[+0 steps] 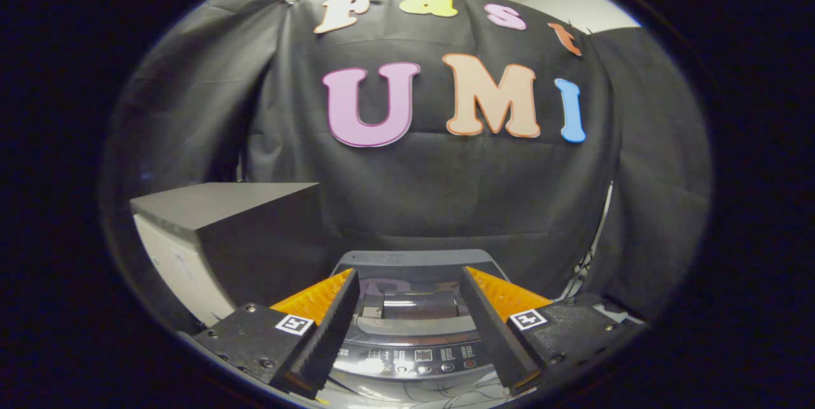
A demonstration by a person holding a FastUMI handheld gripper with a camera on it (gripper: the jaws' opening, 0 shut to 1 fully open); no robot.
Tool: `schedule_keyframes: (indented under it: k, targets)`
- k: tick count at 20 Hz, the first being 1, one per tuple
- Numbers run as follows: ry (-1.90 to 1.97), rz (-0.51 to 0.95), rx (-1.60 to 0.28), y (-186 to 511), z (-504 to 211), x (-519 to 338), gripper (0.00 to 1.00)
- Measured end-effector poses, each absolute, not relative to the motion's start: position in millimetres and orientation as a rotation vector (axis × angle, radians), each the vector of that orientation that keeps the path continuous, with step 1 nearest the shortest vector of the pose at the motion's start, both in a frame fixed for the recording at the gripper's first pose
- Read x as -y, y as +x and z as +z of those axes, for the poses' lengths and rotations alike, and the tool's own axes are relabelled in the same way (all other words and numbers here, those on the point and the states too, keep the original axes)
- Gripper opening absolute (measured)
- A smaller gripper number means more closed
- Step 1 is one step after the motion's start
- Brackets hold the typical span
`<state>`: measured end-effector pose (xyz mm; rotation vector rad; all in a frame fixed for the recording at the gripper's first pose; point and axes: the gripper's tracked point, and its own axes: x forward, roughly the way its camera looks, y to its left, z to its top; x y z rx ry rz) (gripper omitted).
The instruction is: Put the clothes into the washing machine and then close the washing machine lid.
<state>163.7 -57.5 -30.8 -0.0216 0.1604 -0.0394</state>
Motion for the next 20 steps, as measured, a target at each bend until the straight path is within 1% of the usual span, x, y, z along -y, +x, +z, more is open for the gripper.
schedule_keyframes:
  k: [2,5,9,13,15,18,20]
  targets:
    - [-0.021,0.027,-0.181,137.6,-35.2,45.7,0.96]
    - [-0.022,0.071,-0.152,97.6,-25.9,39.5,0.97]
    - [0.021,0.065,-0.1,56.5,-15.4,54.0,0.96]
    - [0.018,0.066,-0.019,34.8,7.6,70.9,0.96]
    - [0.011,0.055,-0.018,27.7,4.1,84.2,0.96]
    - [0.012,0.096,-0.036,19.0,1.1,86.9,0.97]
    - [-0.001,0.097,-0.022,15.5,5.7,100.0,0.97]
